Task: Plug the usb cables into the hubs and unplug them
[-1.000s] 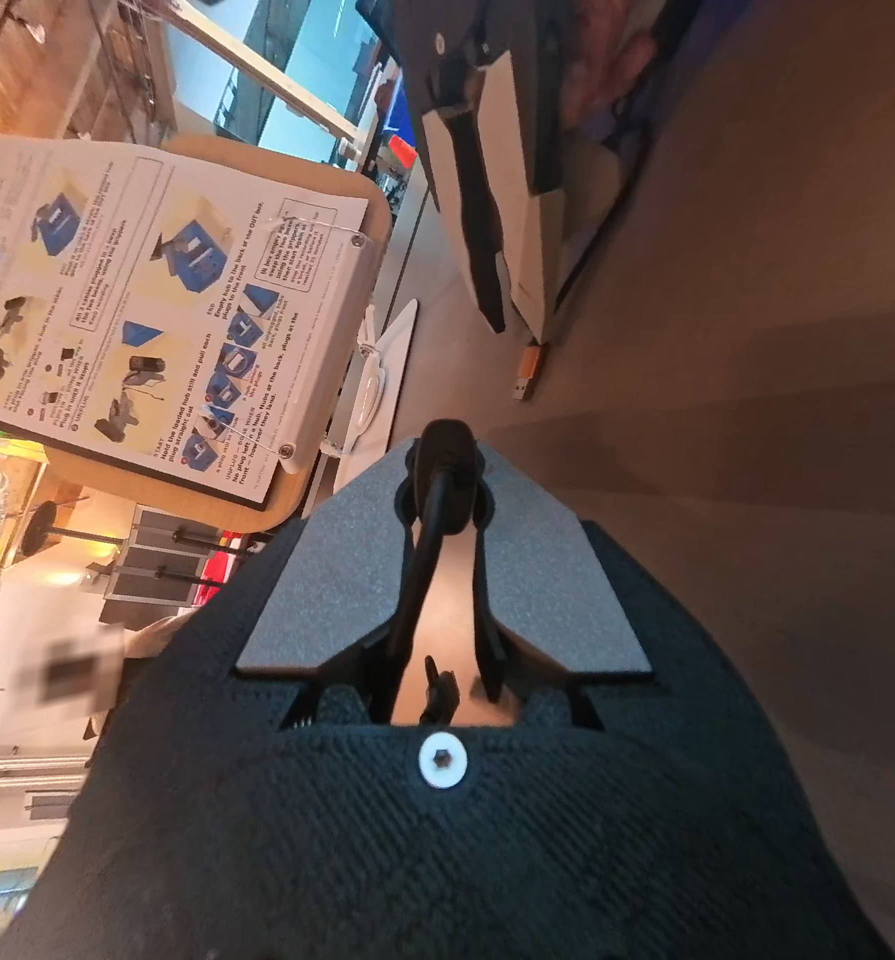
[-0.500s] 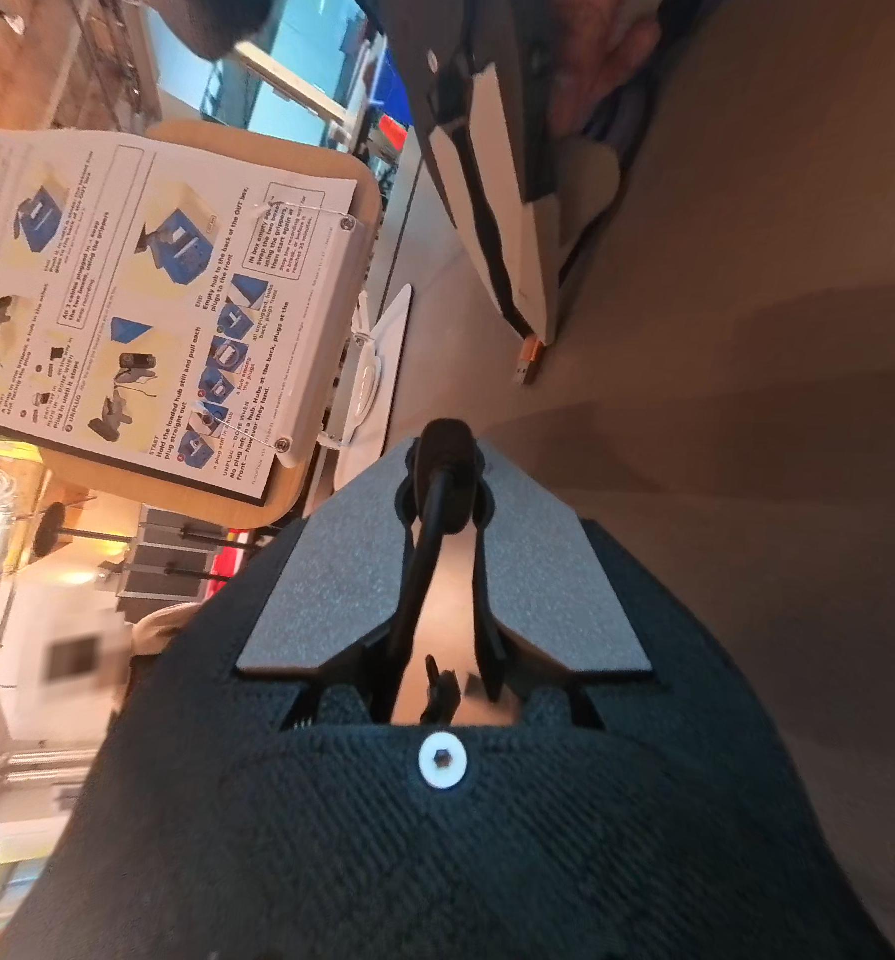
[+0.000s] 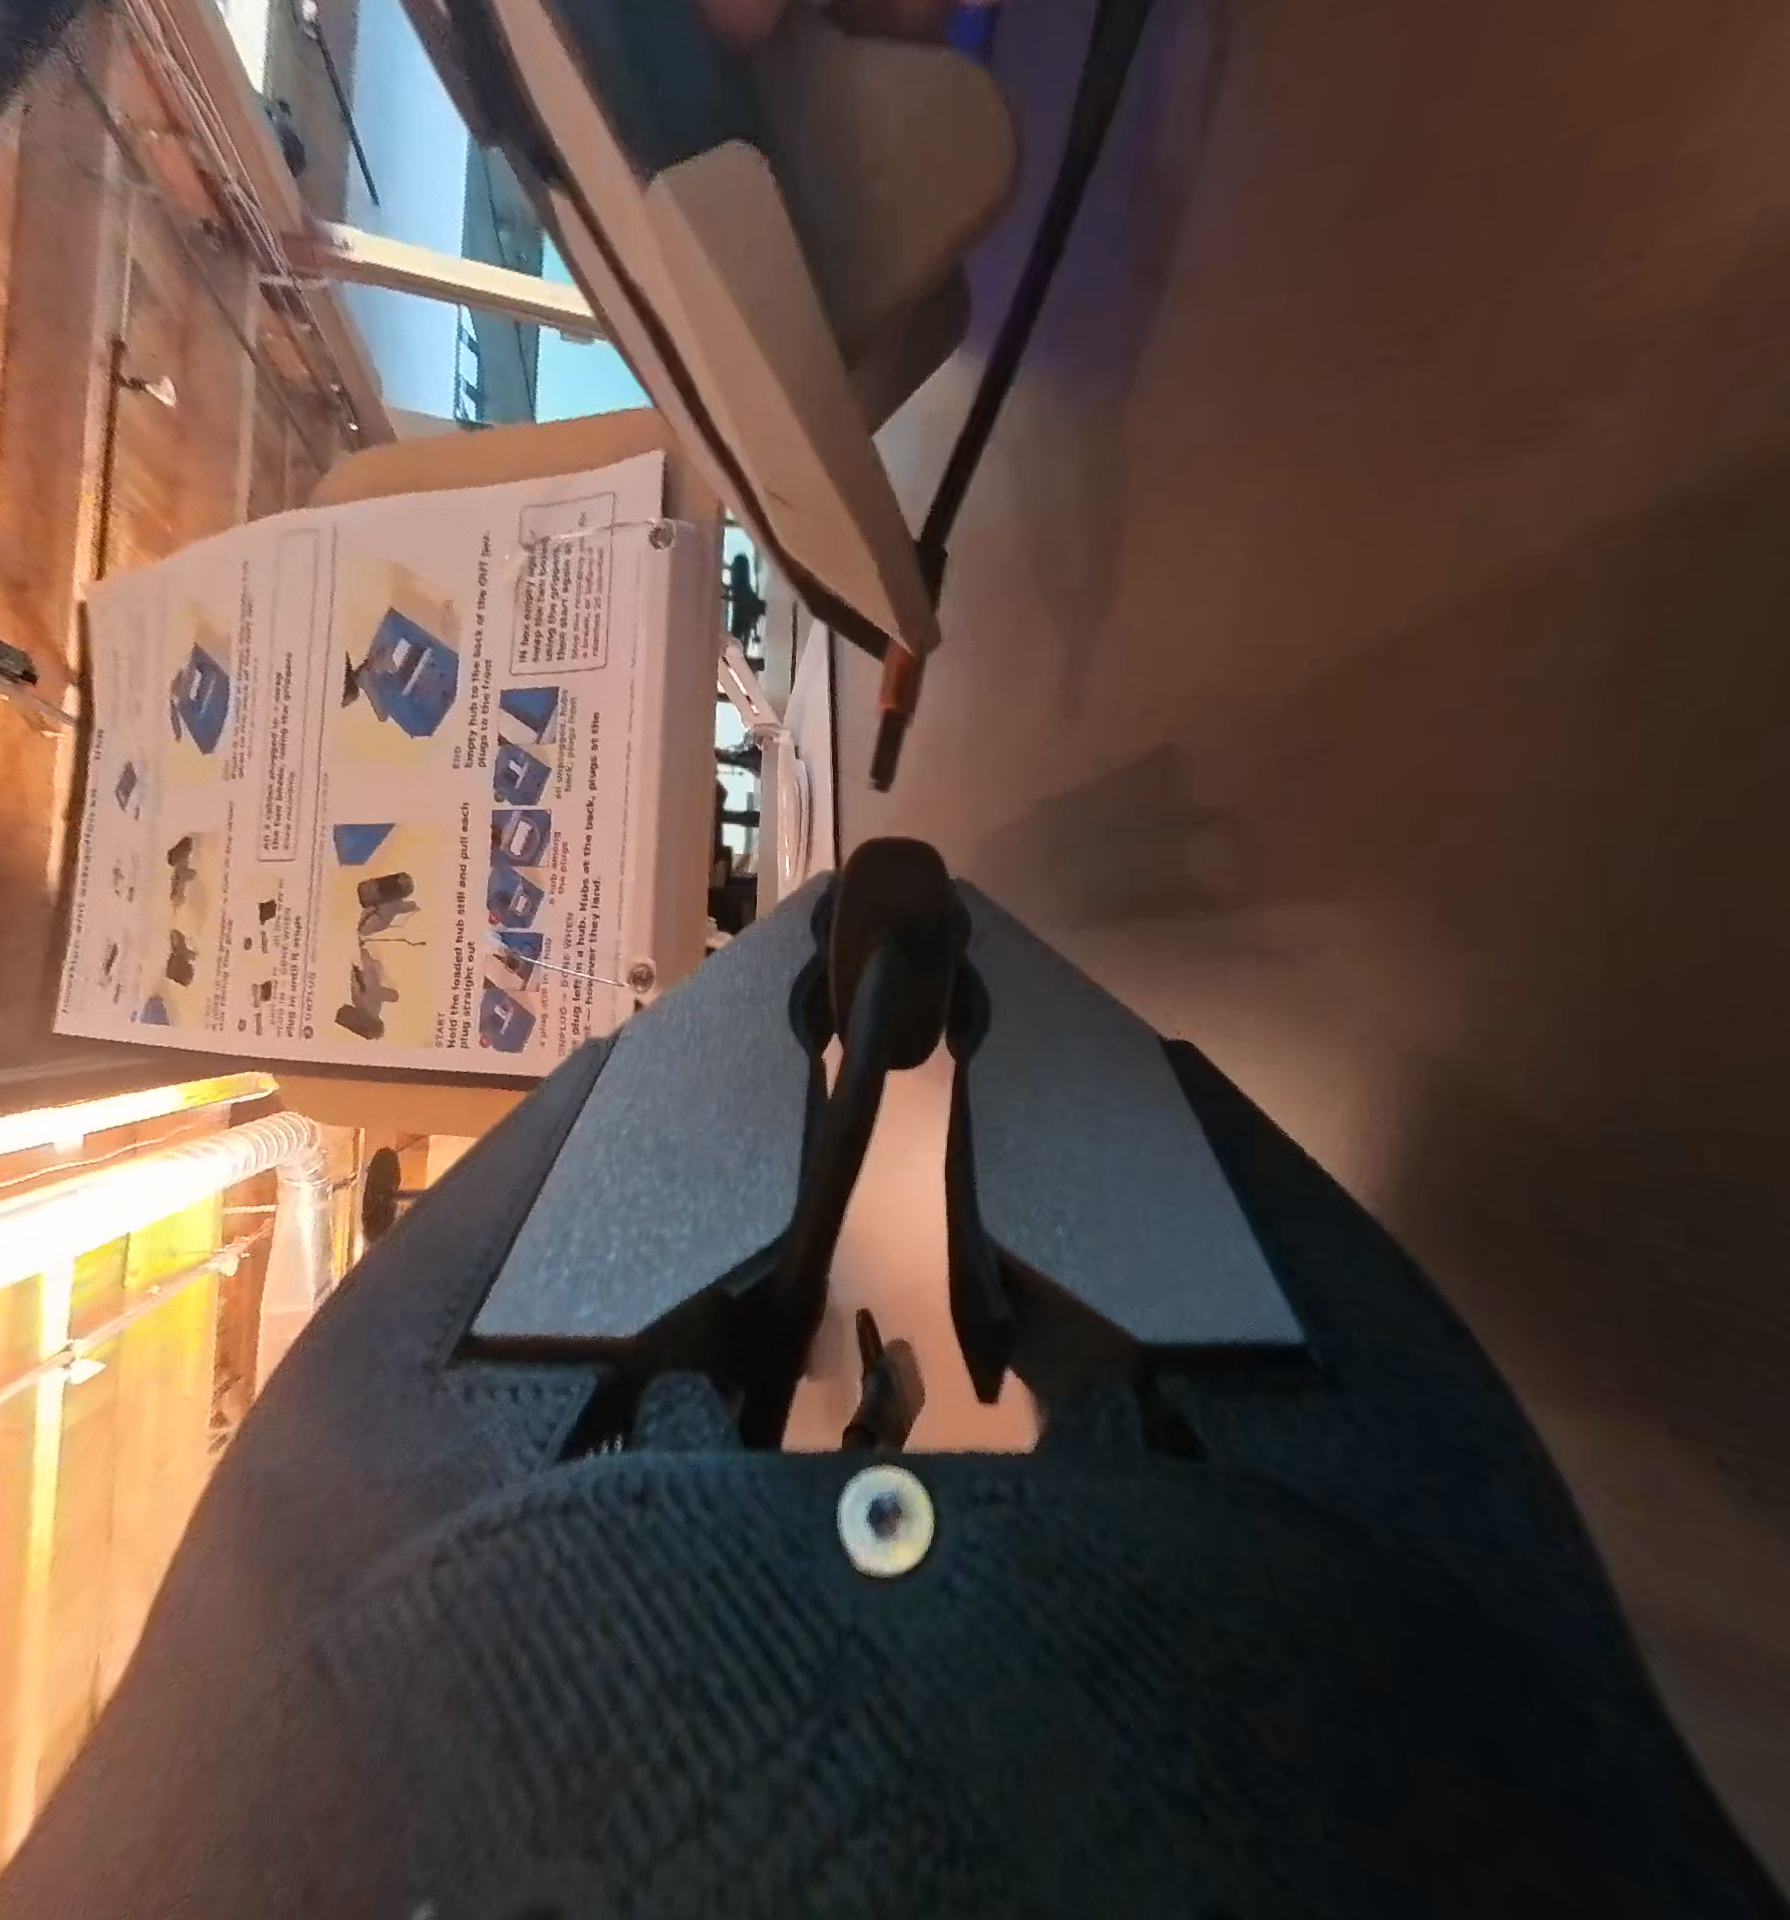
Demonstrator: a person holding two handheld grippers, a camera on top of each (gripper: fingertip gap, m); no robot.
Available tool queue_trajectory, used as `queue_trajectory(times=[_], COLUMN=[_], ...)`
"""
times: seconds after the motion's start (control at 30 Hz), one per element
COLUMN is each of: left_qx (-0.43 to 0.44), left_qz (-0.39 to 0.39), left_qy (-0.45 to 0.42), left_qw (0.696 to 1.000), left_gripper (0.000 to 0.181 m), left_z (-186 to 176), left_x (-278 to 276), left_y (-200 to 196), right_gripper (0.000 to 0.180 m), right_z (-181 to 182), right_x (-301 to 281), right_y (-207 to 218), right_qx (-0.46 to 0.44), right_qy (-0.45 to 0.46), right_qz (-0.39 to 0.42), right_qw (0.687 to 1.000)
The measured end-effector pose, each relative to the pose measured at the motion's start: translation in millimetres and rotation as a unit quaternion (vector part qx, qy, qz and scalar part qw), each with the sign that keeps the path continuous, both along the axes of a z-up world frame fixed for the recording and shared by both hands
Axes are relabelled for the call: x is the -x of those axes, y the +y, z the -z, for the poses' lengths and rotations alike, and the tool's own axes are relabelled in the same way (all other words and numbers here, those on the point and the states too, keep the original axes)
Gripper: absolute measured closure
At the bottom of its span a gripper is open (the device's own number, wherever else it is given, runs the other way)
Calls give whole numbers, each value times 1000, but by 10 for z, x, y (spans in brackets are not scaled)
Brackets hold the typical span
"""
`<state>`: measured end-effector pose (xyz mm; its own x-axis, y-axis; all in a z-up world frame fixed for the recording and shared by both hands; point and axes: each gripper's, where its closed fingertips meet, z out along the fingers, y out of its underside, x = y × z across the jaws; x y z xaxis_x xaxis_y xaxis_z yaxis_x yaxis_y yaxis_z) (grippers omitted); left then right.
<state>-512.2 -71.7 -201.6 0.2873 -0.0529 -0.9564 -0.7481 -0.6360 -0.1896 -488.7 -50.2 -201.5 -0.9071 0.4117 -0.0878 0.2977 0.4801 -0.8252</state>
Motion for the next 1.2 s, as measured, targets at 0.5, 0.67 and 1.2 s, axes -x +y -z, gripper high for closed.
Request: queue_trajectory(times=[0.5,0.67,1.2], left_qx=[28,23,-2], left_qz=[-24,-17,-12], left_qy=[71,77,50], left_qw=[997,997,999], left_gripper=[166,166,166], left_z=[-15,-39,-87], left_x=[22,-15,-80], left_y=[49,72,73], right_gripper=[167,167,167], right_z=[-5,2,-63], right_x=[-69,-81,-131], right_y=[-89,-88,-118], right_qx=[-9,-16,-6], right_qy=[9,14,34], right_qz=[-7,-10,-25], right_qw=[1000,1000,999])
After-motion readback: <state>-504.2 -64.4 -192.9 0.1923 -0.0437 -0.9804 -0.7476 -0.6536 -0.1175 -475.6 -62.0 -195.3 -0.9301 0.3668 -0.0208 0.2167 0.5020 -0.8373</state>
